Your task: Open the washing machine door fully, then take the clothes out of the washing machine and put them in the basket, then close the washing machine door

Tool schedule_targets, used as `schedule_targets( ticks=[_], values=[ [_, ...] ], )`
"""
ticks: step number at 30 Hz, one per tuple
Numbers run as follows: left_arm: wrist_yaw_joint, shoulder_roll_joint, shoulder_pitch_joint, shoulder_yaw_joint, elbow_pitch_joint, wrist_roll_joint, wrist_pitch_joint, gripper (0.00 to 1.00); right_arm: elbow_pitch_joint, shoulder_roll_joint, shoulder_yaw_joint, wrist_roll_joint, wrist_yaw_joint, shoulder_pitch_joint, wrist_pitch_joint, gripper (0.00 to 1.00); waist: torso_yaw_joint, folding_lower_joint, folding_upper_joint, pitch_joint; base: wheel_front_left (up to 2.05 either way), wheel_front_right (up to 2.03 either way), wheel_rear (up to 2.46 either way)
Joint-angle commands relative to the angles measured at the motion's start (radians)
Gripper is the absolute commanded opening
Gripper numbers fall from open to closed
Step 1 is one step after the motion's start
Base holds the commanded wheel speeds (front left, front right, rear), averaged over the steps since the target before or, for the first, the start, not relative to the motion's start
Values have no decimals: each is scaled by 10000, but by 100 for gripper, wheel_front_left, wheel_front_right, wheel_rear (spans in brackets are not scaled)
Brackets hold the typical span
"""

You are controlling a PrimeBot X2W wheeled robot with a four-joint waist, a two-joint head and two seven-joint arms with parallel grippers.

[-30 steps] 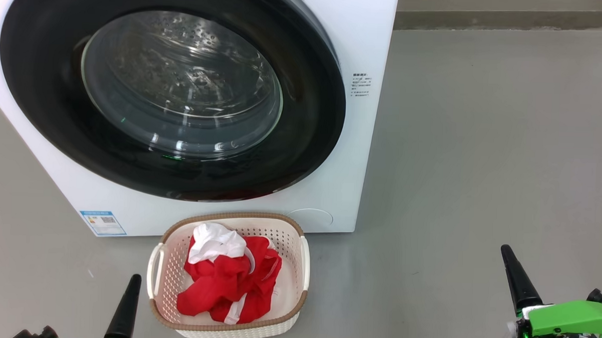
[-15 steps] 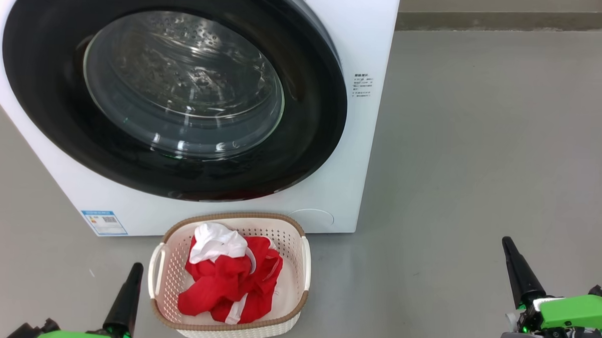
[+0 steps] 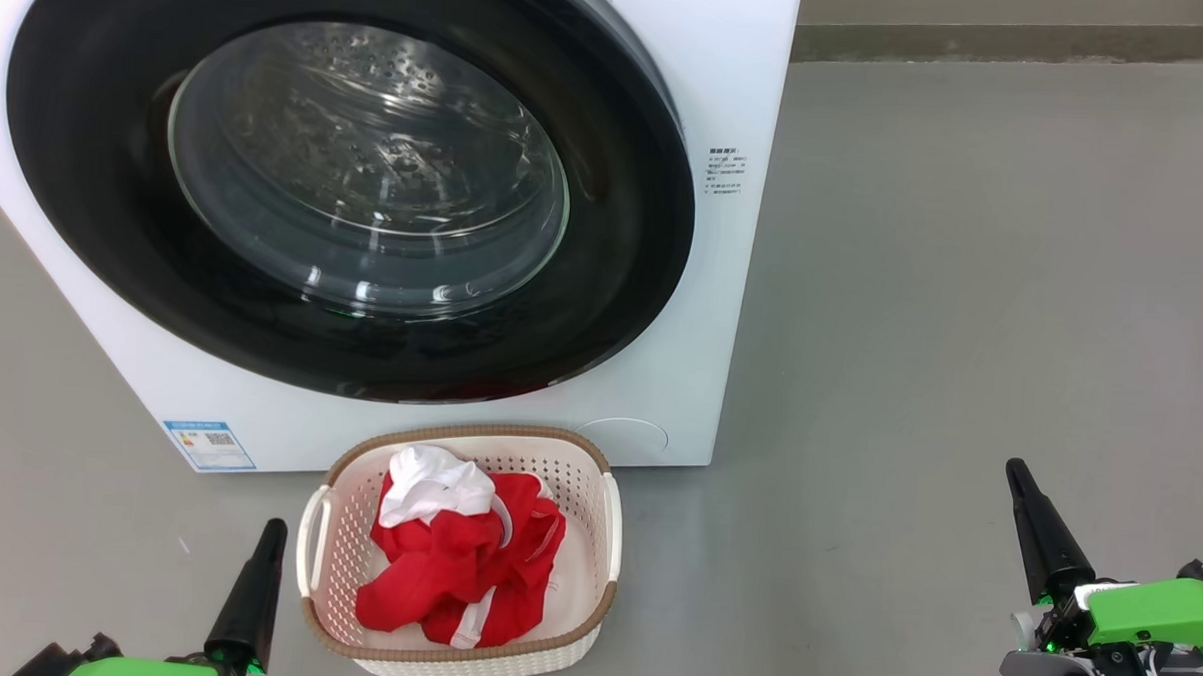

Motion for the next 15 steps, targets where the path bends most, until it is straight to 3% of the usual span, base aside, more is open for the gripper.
schedule_targets(
  ticks=[1,15],
  values=[
    [-71,104,-405,361,-274,-66,35,0,-300,-134,150,9,-7,-421,47,0,0,-1,0,0,0,0,0],
    [-71,104,-405,361,-275,-67,34,0,-300,-130,144,5,-7,-422,52,0,0,-1,0,0,0,0,0]
  ],
)
